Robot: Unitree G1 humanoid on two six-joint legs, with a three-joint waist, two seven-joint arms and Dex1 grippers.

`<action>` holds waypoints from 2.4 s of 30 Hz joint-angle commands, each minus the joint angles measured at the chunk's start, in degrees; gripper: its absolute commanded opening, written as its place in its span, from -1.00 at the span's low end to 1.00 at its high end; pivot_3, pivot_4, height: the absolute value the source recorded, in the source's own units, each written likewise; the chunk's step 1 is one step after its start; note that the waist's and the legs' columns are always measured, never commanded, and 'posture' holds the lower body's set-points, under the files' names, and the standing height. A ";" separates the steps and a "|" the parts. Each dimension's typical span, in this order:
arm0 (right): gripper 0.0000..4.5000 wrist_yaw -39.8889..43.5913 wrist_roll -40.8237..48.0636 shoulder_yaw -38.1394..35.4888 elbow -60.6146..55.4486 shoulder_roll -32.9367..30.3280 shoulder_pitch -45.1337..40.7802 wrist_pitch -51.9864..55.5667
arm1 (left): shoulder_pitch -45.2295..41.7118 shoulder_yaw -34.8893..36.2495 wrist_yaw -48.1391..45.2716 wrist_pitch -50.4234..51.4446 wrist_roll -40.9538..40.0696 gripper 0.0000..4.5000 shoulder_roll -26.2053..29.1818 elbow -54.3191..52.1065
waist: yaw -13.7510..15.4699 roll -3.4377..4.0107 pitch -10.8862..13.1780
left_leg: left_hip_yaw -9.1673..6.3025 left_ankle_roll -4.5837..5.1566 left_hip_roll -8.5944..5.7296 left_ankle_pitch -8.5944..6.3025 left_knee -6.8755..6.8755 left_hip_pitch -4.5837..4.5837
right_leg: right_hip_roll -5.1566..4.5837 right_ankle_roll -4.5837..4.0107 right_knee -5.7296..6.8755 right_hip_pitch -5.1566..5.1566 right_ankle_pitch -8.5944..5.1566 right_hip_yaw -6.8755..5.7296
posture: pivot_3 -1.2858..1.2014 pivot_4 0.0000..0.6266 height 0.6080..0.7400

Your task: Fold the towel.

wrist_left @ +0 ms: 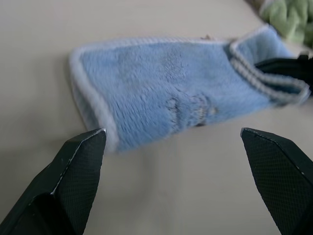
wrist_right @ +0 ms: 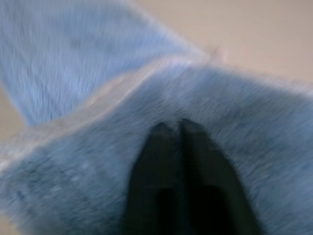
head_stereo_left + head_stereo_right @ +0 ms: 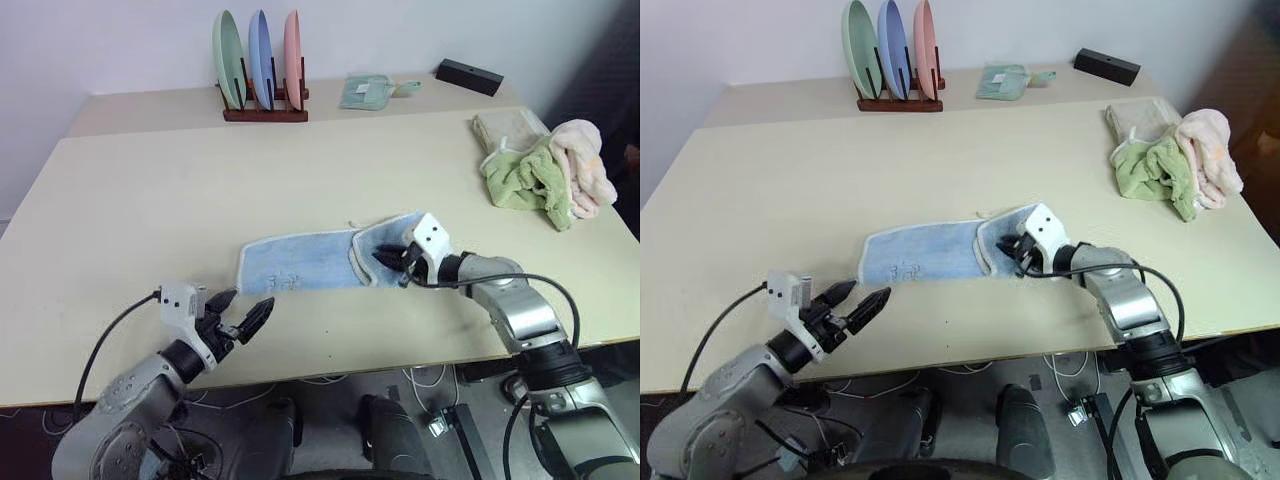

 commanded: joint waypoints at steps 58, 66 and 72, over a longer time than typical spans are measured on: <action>0.98 4.52 -0.35 -1.47 -17.32 -4.70 5.46 2.30 | -36.51 -28.10 3.31 2.17 2.16 -0.97 13.54 14.33 | -0.03 -0.14 0.01 | 0.02 -0.06 -0.02 0.02 -0.08 -0.01 | 0.05 -0.06 -0.09 0.00 -0.01 0.01 | 0.03 -0.52 1.00; 0.98 3.28 -0.83 -1.46 -17.45 -4.63 6.14 1.89 | -35.11 -23.86 0.40 4.66 1.27 -0.43 9.81 13.11 | -0.05 -0.14 0.01 | -0.01 -0.06 -0.02 0.03 -0.07 -0.02 | 0.03 0.07 -0.09 0.00 0.06 0.00 | 0.03 -0.52 1.00; 0.86 3.14 -0.76 -2.49 -16.36 -5.11 5.39 1.91 | -28.29 -9.76 -5.46 5.57 -8.33 0.41 14.69 6.17 | -0.28 -0.13 0.01 | -0.02 -0.06 0.01 0.03 -0.08 -0.02 | 0.03 0.06 -0.06 -0.05 0.05 0.00 | 0.03 -0.52 1.00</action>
